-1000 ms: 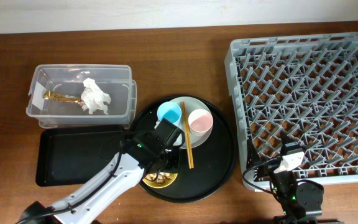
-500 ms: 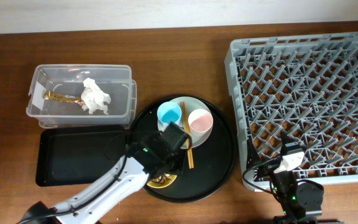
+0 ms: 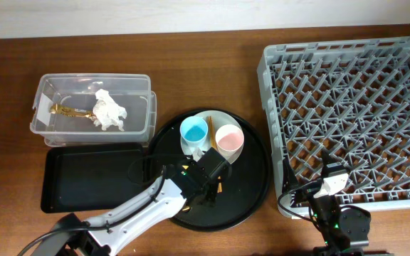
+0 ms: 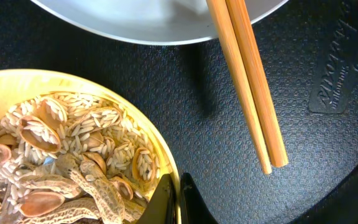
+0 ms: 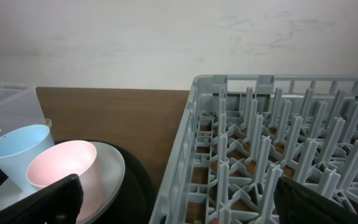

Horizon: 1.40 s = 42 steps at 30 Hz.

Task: Sort waste into correct bins and load items into the dishwasher rack
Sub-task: 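Grasp the yellow bowl of food scraps with the left gripper, then tip the yellow bowl over the black tray to dump the scraps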

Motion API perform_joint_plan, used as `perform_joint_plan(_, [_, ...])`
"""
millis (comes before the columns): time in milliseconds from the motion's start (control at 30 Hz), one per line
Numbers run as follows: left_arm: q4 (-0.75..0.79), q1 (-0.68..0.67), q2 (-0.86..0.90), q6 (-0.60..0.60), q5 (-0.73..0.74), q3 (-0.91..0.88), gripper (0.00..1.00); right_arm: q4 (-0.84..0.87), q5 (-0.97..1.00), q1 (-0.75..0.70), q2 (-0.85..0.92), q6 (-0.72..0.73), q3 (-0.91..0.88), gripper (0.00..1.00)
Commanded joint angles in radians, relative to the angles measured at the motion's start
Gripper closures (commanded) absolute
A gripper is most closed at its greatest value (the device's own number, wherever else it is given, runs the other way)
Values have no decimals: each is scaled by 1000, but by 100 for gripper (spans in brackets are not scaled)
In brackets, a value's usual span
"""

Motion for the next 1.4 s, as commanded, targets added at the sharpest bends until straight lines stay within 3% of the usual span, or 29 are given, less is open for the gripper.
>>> perform_joint_plan(0, [5, -1, 1, -2, 6, 12, 99, -6, 9, -7, -6, 12, -5, 1])
perform_joint_plan(233, [-130, 4, -91, 4, -108, 96, 99, -6, 9, -7, -6, 12, -5, 1])
perform_joint_plan(467, [-229, 89, -95, 64, -105, 155, 100, -6, 9, -7, -6, 12, -5, 1])
perform_joint_plan(700, [-367, 317, -204, 139, -74, 244, 100, -6, 9, -7, -6, 12, -5, 1])
perform_joint_plan(800, [-368, 494, -256, 187, -54, 243, 100, -6, 9, -7, -6, 12, -5, 1])
perform_joint_plan(1033, [-323, 971, -254, 435, 406, 195, 100, -6, 9, -7, -6, 12, -5, 1])
perform_joint_plan(1133, [-290, 1141, -252, 493, 532, 144, 100, -6, 9, -7, -6, 12, -5, 1])
perform_joint_plan(1233, [-211, 1231, -252, 509, 665, 76, 100, -6, 9, -7, -6, 12, -5, 1])
perform_joint_plan(1367, [-124, 1262, -252, 507, 718, 21, 100, -6, 9, -7, -6, 12, -5, 1])
